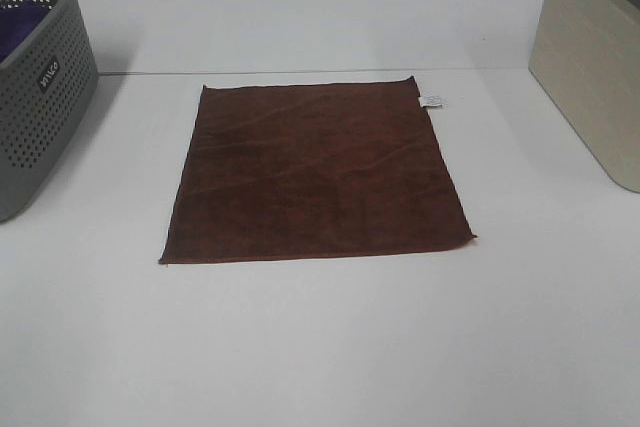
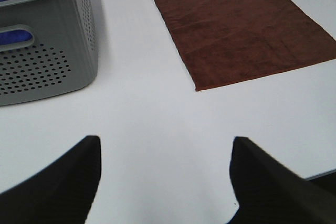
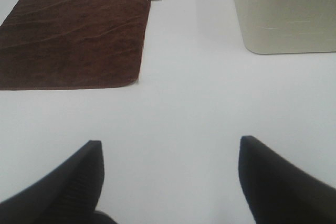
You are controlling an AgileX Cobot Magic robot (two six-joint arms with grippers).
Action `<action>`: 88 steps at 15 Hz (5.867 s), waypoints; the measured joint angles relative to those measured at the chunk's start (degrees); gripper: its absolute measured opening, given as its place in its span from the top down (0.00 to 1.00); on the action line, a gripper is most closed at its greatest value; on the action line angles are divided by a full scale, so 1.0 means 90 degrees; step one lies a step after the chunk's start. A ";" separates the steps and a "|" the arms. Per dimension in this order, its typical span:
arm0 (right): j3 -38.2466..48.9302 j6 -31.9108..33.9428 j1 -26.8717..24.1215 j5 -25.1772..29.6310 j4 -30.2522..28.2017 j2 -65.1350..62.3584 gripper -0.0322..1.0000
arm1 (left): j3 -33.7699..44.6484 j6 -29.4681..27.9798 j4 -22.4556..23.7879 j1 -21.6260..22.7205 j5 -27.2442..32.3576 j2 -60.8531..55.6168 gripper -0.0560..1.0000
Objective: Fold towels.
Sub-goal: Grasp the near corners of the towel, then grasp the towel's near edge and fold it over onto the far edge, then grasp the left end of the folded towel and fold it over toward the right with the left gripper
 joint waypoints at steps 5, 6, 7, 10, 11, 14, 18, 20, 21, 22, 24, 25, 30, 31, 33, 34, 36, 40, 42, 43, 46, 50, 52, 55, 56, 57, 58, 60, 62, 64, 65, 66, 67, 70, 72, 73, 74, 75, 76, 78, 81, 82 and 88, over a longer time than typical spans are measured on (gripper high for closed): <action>-0.0153 0.0006 0.0000 -0.0630 0.0223 0.0280 0.30 | -0.0089 -0.0280 -0.0611 0.0000 -0.1197 0.0166 0.32; -0.0178 0.0006 0.0000 -0.0783 0.0274 0.0573 0.30 | -0.0089 -0.0293 -0.0656 0.0000 -0.1483 0.0331 0.32; -0.0229 0.0006 0.0000 -0.0961 0.0337 0.0987 0.30 | -0.0089 -0.0299 -0.0694 0.0000 -0.1763 0.0547 0.32; -0.0573 0.0006 0.0000 -0.1286 0.0509 0.2534 0.30 | -0.0089 -0.0312 -0.0999 0.0000 -0.2311 0.1560 0.32; -0.0726 0.0006 0.0000 -0.1305 0.0516 0.3069 0.30 | -0.0089 -0.0312 -0.1101 0.0000 -0.2381 0.1961 0.32; -0.1324 0.0006 0.0000 -0.1343 0.0662 0.4800 0.30 | -0.0083 -0.0318 -0.1471 0.0000 -0.2712 0.3361 0.32; -0.1833 -0.0509 0.0000 -0.1394 0.1241 0.6627 0.30 | -0.0076 -0.0318 -0.1884 0.0000 -0.3438 0.5258 0.32; -0.1948 -0.0847 0.0000 -0.1420 0.1483 0.7646 0.30 | -0.0076 -0.0318 -0.2387 0.0000 -0.3902 0.6360 0.32; -0.2031 -0.0885 0.0000 -0.1420 0.1642 0.8111 0.30 | -0.0076 -0.0267 -0.2661 0.0000 -0.4062 0.6920 0.32; -0.2114 -0.0917 0.0000 -0.1439 0.1846 0.8499 0.30 | -0.0102 -0.0115 -0.2897 0.0000 -0.4144 0.7423 0.32; -0.2343 -0.1248 -0.0006 -0.1579 0.2336 0.9492 0.30 | -0.0547 0.0471 -0.3291 0.0000 -0.4176 0.8868 0.32; -0.2413 -0.1502 -0.0006 -0.1642 0.2553 0.9778 0.30 | -0.0770 0.0579 -0.3387 0.0000 -0.4074 0.9244 0.32; -0.3069 -0.2833 -0.0318 -0.1598 0.3992 1.1179 0.30 | -0.1783 0.1146 -0.3858 0.0000 -0.3826 1.0651 0.32; -0.3126 -0.2979 -0.0414 -0.1547 0.4138 1.1306 0.30 | -0.1865 0.1222 -0.3922 0.0000 -0.3826 1.0772 0.32; -0.3374 -0.3470 -0.0758 -0.1375 0.4552 1.1905 0.30 | -0.2114 0.1611 -0.4278 0.0000 -0.3756 1.1205 0.32; -0.3501 -0.3559 -0.0815 -0.1356 0.4596 1.2140 0.30 | -0.2165 0.1884 -0.4545 0.0000 -0.3737 1.1389 0.32; -0.3820 -0.3648 -0.0821 -0.1229 0.4584 1.2586 0.30 | -0.2292 0.2597 -0.5112 0.0000 -0.3686 1.1803 0.32; -0.4297 -0.3667 -0.0821 -0.1050 0.4577 1.3210 0.30 | -0.2457 0.3896 -0.6665 0.0000 -0.3444 1.2459 0.32; -0.4456 -0.3667 -0.0821 -0.1044 0.4622 1.3458 0.30 | -0.2464 0.4501 -0.7359 0.0000 -0.3349 1.2586 0.32; -0.4539 -0.3667 -0.0821 -0.1044 0.4686 1.3598 0.30 | -0.2476 0.4622 -0.7608 0.0000 -0.3304 1.2662 0.30; -0.4806 -0.3667 -0.0713 -0.0949 0.4940 1.3910 0.31 | -0.2769 0.4666 -0.7881 -0.0019 -0.3018 1.3051 0.26; -0.5271 -0.3552 -0.0045 -0.0847 0.5112 1.4260 0.35 | -0.3291 0.4571 -0.8009 -0.0369 -0.2661 1.3484 0.27; -0.5335 -0.3342 0.0057 -0.0917 0.5118 1.4330 0.45 | -0.3457 0.4431 -0.8009 -0.0522 -0.2623 1.3643 0.39; -0.5335 -0.2979 0.0057 -0.1133 0.4902 1.4407 0.91 | -0.3457 0.4208 -0.7639 -0.0541 -0.2884 1.3732 0.87; -0.5335 -0.2948 0.0057 -0.1120 0.4902 1.4413 0.97 | -0.3457 0.4183 -0.7506 -0.0541 -0.2890 1.3732 0.94; -0.5335 -0.2928 0.0057 -0.1044 0.4864 1.4413 0.97 | -0.3457 0.4157 -0.7442 -0.0541 -0.2858 1.3732 0.95; -0.5335 -0.2865 0.0057 -0.0929 0.4794 1.4413 0.97 | -0.3457 0.4074 -0.7315 -0.0541 -0.2814 1.3713 0.95; -0.5214 -0.2737 0.0057 -0.0821 0.4679 1.4369 0.97 | -0.3457 0.3629 -0.6583 -0.0541 -0.2807 1.3528 0.95; -0.4762 -0.2648 0.0057 -0.0859 0.4545 1.4044 0.97 | -0.3450 0.2865 -0.5730 -0.0554 -0.2712 1.3242 0.95; -0.4132 -0.2642 0.0076 -0.1012 0.4520 1.3655 0.97 | -0.3361 0.2298 -0.5144 -0.0592 -0.2451 1.3006 0.95; -0.3820 -0.2642 0.0076 -0.1095 0.4526 1.3496 0.97 | -0.3145 0.2190 -0.5093 -0.0592 -0.2368 1.2866 0.95; -0.3521 -0.2642 0.0076 -0.1171 0.4539 1.3337 0.97 | -0.2878 0.2139 -0.5061 -0.0598 -0.2349 1.2726 0.95; -0.3215 -0.2636 0.0076 -0.1197 0.4552 1.3197 0.97 | -0.2546 0.2101 -0.5061 -0.0618 -0.2349 1.2586 0.95; -0.2878 -0.2642 0.0095 -0.1216 0.4552 1.2930 0.97 | -0.2069 0.2050 -0.5093 -0.0643 -0.2362 1.2299 0.95; -0.2922 -0.2642 0.0095 -0.1222 0.4520 1.2726 0.97 | -0.2266 0.1999 -0.5099 -0.0643 -0.2273 1.2274 0.95; -0.3189 -0.2642 0.0095 -0.1159 0.4412 1.2586 0.97 | -0.2483 0.1935 -0.5061 -0.0643 -0.2203 1.2274 0.95; -0.3495 -0.2642 0.0095 -0.1133 0.4361 1.2554 0.97 | -0.2782 0.1821 -0.4997 -0.0643 -0.2158 1.2261 0.95; -0.3845 -0.2617 0.0095 -0.1127 0.4310 1.2554 0.97 | -0.3113 0.1719 -0.4966 -0.0643 -0.2139 1.2242 0.95; -0.4202 -0.2578 0.0095 -0.1089 0.4265 1.2605 0.97 | -0.3552 0.1490 -0.4845 -0.0643 -0.2120 1.2242 0.95; -0.4826 -0.2438 0.0095 -0.0923 0.4176 1.2790 0.97 | -0.4011 0.1178 -0.4647 -0.0624 -0.2133 1.2242 0.95; -0.6411 -0.2139 0.0095 -0.0458 0.4074 1.3617 0.97 | -0.5067 0.0732 -0.3973 -0.0611 -0.2050 1.2707 0.95; -0.6825 -0.2101 0.0095 -0.0395 0.4055 1.3910 0.97 | -0.5405 0.0643 -0.3852 -0.0611 -0.2018 1.2949 0.95; -0.8900 -0.1833 0.0095 -0.0166 0.3909 1.5362 0.97 | -0.7111 0.0331 -0.3425 -0.0611 -0.2012 1.4197 0.95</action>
